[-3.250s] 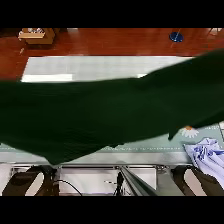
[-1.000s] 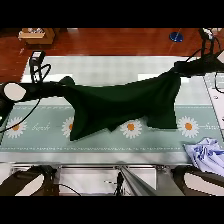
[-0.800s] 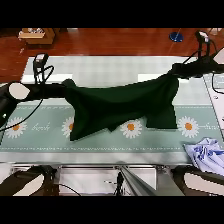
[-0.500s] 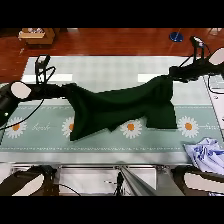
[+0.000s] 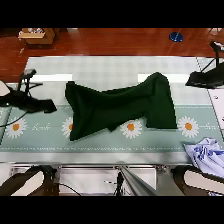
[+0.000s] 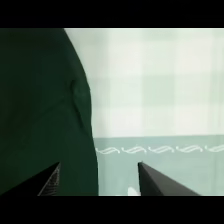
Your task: Fold the shirts.
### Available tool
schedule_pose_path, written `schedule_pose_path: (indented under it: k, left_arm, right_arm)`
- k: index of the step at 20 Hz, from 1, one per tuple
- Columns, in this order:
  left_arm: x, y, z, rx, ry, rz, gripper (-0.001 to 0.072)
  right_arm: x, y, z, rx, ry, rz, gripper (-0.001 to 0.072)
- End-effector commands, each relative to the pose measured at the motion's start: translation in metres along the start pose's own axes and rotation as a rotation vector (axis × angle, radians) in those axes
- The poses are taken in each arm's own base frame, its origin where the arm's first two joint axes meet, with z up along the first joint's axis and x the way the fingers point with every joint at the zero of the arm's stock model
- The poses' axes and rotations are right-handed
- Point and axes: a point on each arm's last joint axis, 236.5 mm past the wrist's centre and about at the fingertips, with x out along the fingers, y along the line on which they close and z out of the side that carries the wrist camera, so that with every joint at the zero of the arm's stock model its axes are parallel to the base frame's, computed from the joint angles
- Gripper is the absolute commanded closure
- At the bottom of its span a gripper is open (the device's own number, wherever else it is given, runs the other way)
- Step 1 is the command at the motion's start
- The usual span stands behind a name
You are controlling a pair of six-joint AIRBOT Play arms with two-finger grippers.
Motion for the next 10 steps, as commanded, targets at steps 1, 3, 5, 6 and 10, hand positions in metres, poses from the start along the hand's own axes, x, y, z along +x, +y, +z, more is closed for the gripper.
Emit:
schedule_pose_path:
  k: [1,3,5,6,10]
  left_arm:
    - [0.012,-0.039,-0.050,-0.071,0.144,-0.229,0.0021]
    - [0.027,-0.051,-0.073,-0.085,0.211,-0.269,0.0020]
    - [0.040,-0.055,-0.098,-0.097,0.282,-0.280,0.0013]
    - [0.047,-0.056,-0.107,-0.108,0.306,-0.285,-0.0013]
    - [0.066,-0.058,-0.123,-0.144,0.327,-0.308,-0.0013]
  right_arm:
    - [0.009,-0.011,-0.015,0.053,0.037,0.053,0.0149]
    - [0.020,-0.010,-0.023,0.060,0.050,0.068,0.0149]
    - [0.029,-0.005,-0.032,0.058,0.069,0.092,0.0149]
    - [0.033,-0.001,-0.034,0.055,0.072,0.113,0.0109]
    - [0.037,0.006,-0.033,0.070,0.055,0.144,0.0104]
